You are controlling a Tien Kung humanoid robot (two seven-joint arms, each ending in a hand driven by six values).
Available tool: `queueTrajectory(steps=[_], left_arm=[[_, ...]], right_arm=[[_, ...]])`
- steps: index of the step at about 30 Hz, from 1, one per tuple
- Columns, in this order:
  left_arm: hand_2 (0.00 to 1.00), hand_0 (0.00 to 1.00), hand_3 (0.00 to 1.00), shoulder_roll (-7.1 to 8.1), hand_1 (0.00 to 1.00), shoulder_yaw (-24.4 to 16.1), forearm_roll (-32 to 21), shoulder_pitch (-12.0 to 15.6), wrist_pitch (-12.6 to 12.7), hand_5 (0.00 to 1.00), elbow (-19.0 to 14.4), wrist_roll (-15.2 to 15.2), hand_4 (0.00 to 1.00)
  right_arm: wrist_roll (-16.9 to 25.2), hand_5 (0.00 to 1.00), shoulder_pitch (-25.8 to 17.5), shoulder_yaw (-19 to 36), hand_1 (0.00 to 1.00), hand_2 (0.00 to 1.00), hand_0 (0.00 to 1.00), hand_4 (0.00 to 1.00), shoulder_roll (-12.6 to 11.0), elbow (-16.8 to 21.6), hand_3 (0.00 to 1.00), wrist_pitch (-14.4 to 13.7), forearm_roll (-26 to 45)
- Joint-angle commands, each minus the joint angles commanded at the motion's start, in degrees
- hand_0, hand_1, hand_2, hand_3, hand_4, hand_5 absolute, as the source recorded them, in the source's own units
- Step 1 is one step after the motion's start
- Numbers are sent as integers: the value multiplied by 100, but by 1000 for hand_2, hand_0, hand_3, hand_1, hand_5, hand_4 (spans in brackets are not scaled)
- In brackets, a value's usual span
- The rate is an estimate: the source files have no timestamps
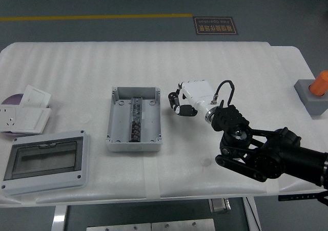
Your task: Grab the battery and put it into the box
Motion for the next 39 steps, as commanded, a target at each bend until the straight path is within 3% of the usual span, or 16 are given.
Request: queueTrajectory(steps=[7,18,28,29,34,35,39], left_arm=[[583,608,564,1,675,-9,2,-3,4,586,0,0,527],[586,607,565,0,675,-139,111,4,-1,587,0,38,527],[587,607,565,4,675,-314,273,16,-12,587,0,107,528],[588,607,565,3,675,-329,285,19,-13,587,0,114,529],[588,607,565,9,675,-383,313,56,-15,587,0,166,529],[588,606,566,11,676,-374,300,67,-16,588,0,178,530],[588,606,566,14,676,-332,232,119,-29,588,0,250,530]], right_arm=[[-46,255,-8,102,422,448,286,387,-4,238,594,-67,-87],[-166,269,-35,329,421,447,287,407,64,978,595,-149,-364],[208,276,-94,177,420,445,289,417,226,982,595,-339,316],[212,355,-101,198,493,536,367,545,222,966,660,-349,321],[187,355,-217,602,493,536,367,545,46,871,660,-344,179],[181,415,-245,703,574,642,431,627,1,863,704,-342,142],[197,415,-413,1183,574,642,431,627,-233,886,704,-362,-68]])
